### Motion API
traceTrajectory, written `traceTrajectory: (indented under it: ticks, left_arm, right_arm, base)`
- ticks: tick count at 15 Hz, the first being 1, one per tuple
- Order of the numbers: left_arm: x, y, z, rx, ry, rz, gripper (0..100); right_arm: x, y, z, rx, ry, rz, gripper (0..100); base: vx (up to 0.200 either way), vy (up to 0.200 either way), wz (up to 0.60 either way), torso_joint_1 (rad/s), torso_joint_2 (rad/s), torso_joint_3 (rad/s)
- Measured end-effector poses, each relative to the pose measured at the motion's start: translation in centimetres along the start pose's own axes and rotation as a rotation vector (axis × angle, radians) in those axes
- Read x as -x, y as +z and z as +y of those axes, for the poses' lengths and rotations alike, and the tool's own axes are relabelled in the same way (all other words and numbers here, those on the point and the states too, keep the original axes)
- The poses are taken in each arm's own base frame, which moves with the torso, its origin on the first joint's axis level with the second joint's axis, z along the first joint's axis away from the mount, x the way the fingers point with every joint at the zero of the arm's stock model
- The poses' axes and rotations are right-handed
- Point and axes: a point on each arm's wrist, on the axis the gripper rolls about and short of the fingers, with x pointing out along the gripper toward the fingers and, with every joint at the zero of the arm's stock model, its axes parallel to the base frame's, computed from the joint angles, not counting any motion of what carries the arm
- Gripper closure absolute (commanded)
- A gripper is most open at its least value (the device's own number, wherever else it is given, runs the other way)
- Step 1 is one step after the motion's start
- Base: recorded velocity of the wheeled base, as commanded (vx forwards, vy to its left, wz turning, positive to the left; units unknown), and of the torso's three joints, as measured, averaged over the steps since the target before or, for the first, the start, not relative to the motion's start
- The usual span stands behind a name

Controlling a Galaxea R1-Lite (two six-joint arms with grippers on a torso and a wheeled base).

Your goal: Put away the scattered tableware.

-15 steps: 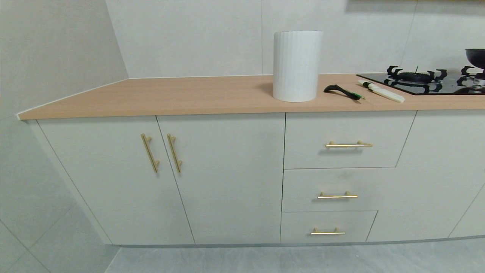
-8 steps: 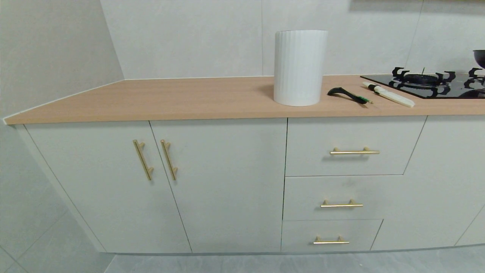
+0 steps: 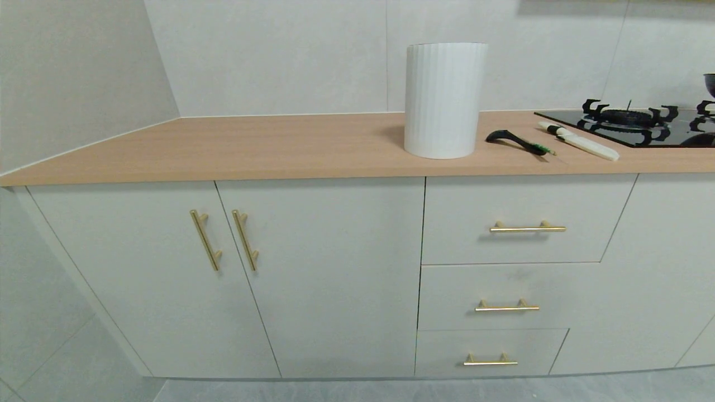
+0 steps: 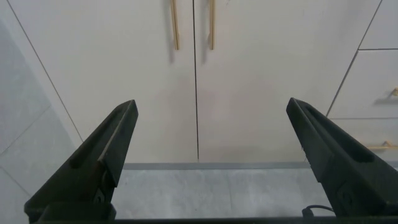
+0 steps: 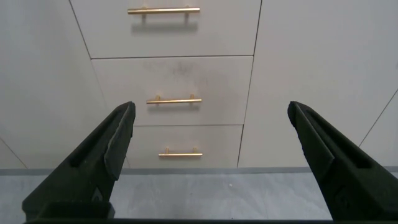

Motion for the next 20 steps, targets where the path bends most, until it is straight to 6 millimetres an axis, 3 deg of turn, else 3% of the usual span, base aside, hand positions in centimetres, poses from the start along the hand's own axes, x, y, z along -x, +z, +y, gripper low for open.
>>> traceTrajectory:
  ticks: [4,8,11,16,20]
  left_arm:
    - [0.0,0.0,0.0,0.000,0.000,0.000,0]
    - [0.0,0.0,0.0,0.000,0.000,0.000,0]
    - [0.0,0.0,0.0,0.000,0.000,0.000,0]
    - [0.0,0.0,0.0,0.000,0.000,-0.001,0]
    - [0.0,0.0,0.0,0.000,0.000,-0.001,0]
  right_arm:
    - [0.1,0.2,0.0,0.000,-0.002,-0.009,0]
    - [0.6,3.7,0.0,-0.019,0.039,-0.024,0]
    - [-1.2,5.5,0.2,-0.001,0.131,0.128,0]
    - [-7.6,7.8,0.9,0.009,0.235,0.441,0]
    - [-16.7,7.5,2.3,0.025,0.243,0.619,0]
  base:
    - [0.000,0.000,0.00,0.000,0.00,0.000]
    - [0.000,0.000,0.00,0.000,0.00,0.000]
    - [0.000,0.000,0.00,0.000,0.00,0.000]
    - [0.000,0.000,0.00,0.000,0.00,0.000]
    - [0.000,0.000,0.00,0.000,0.00,0.000]
